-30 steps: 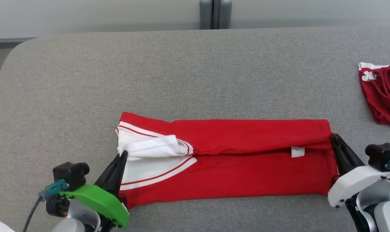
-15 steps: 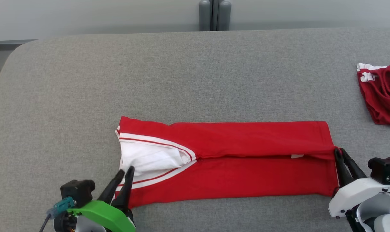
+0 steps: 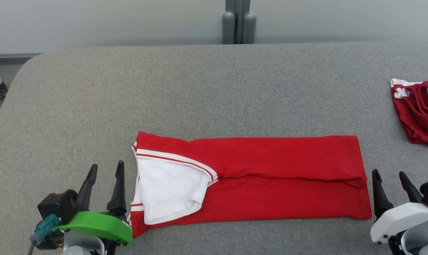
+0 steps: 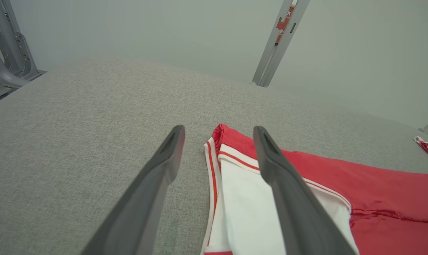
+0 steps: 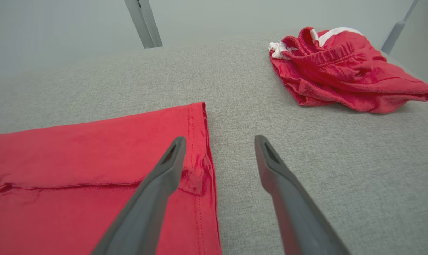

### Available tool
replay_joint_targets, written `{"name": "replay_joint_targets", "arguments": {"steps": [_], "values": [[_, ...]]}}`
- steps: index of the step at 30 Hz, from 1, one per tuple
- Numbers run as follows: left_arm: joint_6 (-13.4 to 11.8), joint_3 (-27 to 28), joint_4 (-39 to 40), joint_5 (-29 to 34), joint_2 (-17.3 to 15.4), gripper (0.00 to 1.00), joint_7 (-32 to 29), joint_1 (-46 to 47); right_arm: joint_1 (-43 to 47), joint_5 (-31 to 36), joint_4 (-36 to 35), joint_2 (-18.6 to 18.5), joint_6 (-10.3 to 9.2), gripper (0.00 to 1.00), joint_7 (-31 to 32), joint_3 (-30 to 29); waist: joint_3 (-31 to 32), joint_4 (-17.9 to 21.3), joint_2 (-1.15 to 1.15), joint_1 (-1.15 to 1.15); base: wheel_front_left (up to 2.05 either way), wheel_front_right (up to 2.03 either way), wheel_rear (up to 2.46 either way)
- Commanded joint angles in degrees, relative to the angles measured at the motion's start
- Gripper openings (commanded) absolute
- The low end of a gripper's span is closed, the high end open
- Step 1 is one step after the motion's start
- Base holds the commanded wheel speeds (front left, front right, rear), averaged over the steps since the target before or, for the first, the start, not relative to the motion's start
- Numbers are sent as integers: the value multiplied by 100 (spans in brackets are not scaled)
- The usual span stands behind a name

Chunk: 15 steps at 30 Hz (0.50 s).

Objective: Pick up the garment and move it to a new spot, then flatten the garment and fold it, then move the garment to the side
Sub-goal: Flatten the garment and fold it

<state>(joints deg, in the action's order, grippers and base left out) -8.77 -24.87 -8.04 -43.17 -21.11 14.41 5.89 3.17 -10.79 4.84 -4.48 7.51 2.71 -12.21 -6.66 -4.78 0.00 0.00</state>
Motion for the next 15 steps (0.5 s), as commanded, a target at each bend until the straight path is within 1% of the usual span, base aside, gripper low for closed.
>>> {"name": "replay_joint_targets", "arguments": {"steps": [1, 4, 6, 9, 15], "values": [[-50, 54, -30, 72, 53, 100, 38, 133, -141, 50, 10, 9, -4, 100, 80, 16, 24, -5, 0, 0, 0, 0, 0], [-80, 94, -84, 214, 195, 100, 67, 221, -349, 61, 129, 16, -4, 100, 297, 120, 42, -14, 0, 0, 0, 0, 0], [-48, 87, -139, 310, 263, 100, 78, 292, -514, 77, 325, -37, -4, 100, 497, 212, 48, -40, 0, 0, 0, 0, 0], [-9, 79, -223, 406, 370, 100, 80, 358, -722, 136, 706, -138, -4, 100, 794, 275, 50, -110, 0, 0, 0, 0, 0], [21, 179, -330, 605, 500, 100, 81, 390, -1022, 200, 1508, -298, -4, 100, 1087, 193, 33, -317, 0, 0, 0, 0, 0]]}}
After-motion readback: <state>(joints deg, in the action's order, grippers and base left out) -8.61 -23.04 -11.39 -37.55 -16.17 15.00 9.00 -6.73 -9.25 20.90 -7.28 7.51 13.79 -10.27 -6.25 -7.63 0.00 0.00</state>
